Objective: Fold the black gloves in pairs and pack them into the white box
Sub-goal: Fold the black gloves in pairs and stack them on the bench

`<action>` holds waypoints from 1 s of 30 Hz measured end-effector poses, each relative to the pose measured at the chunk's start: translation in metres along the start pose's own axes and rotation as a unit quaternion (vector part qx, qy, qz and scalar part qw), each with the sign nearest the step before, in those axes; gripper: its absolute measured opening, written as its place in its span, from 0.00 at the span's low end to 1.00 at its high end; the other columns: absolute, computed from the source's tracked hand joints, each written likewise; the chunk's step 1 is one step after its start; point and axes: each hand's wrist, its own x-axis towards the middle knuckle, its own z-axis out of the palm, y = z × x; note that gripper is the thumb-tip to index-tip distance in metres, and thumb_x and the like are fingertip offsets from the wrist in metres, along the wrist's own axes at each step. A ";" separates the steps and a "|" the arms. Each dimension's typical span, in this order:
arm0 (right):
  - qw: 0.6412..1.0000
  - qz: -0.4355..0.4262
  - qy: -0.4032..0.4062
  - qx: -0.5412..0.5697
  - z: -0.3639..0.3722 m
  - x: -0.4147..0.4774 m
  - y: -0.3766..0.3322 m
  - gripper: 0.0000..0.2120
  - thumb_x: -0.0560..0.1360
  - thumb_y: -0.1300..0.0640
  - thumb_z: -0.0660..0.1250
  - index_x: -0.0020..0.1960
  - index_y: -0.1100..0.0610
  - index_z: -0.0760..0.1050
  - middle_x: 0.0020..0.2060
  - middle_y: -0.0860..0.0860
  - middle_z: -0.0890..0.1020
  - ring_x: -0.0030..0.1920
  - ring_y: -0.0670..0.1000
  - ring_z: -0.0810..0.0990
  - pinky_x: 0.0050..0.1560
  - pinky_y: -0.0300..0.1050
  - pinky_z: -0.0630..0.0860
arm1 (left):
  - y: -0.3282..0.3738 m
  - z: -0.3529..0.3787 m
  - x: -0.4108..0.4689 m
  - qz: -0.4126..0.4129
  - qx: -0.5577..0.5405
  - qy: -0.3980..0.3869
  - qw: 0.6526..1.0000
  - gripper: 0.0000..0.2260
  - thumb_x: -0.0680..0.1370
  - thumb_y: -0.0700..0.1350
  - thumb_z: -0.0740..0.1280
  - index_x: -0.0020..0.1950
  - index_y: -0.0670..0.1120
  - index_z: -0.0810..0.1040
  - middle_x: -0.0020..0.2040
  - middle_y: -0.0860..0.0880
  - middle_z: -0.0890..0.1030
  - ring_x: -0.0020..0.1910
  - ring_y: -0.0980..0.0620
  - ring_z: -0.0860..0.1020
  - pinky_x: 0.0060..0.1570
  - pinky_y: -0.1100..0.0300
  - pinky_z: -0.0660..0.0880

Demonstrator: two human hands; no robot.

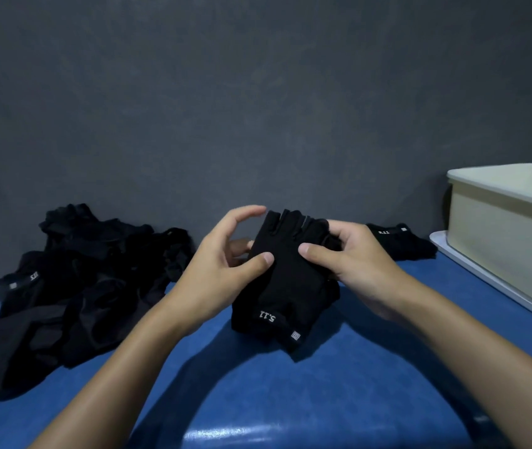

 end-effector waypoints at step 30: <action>0.995 0.018 0.025 -0.092 -0.010 0.001 0.018 0.08 0.71 0.66 0.73 0.48 0.58 0.77 0.41 0.52 0.83 0.41 0.44 0.81 0.45 0.40 0.76 | -0.013 0.005 -0.002 -0.005 0.033 0.078 0.996 0.26 0.77 0.29 0.68 0.70 0.51 0.74 0.67 0.53 0.76 0.54 0.62 0.82 0.50 0.65 0.79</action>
